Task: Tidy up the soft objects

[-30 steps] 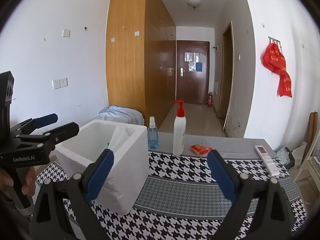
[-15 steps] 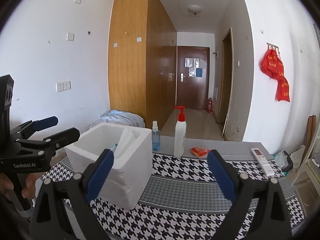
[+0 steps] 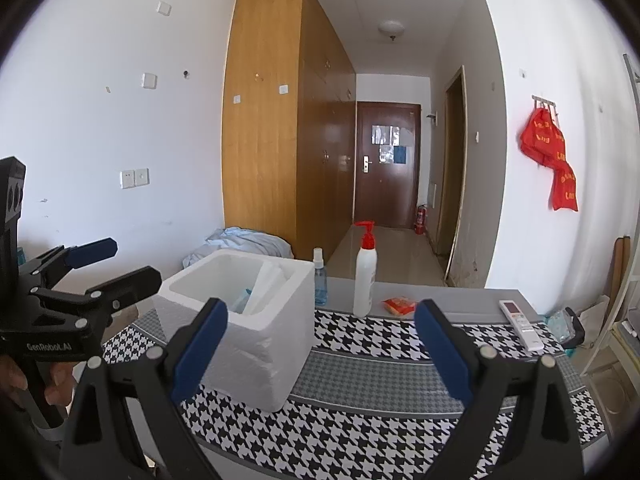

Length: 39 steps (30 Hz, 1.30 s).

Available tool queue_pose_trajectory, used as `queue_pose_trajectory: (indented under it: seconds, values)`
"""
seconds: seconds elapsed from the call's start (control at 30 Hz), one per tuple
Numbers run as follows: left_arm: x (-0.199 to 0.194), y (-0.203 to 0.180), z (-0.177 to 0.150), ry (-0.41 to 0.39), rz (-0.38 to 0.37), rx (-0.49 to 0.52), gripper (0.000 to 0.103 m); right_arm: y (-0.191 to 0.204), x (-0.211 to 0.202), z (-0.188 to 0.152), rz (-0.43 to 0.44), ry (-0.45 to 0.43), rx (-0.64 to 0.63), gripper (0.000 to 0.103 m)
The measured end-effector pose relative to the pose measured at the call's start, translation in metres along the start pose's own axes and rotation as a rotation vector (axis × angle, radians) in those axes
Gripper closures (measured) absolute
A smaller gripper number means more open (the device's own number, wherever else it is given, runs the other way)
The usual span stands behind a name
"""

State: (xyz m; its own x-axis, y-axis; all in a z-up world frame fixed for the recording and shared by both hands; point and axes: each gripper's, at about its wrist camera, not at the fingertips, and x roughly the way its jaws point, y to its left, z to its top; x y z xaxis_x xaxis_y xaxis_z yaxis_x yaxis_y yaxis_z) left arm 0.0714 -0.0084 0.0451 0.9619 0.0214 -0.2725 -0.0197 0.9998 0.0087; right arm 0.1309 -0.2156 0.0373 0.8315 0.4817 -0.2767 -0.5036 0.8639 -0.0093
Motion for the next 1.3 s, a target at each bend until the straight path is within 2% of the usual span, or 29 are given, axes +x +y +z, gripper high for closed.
queue_pose_trajectory:
  seconds: [0.6, 0.67, 1.3]
  values:
    - [-0.032, -0.004, -0.017, -0.028, 0.011, -0.012, 0.001, 0.008, -0.032, -0.017, 0.020, -0.028, 0.010, 0.003]
    - [-0.034, -0.004, -0.019, -0.030, 0.014, -0.013, 0.001, 0.008, -0.034, -0.019, 0.023, -0.029, 0.013, 0.001]
    - [-0.048, -0.004, -0.042, -0.075, 0.027, -0.026, 0.001, 0.009, -0.040, -0.039, 0.028, -0.037, 0.025, 0.001]
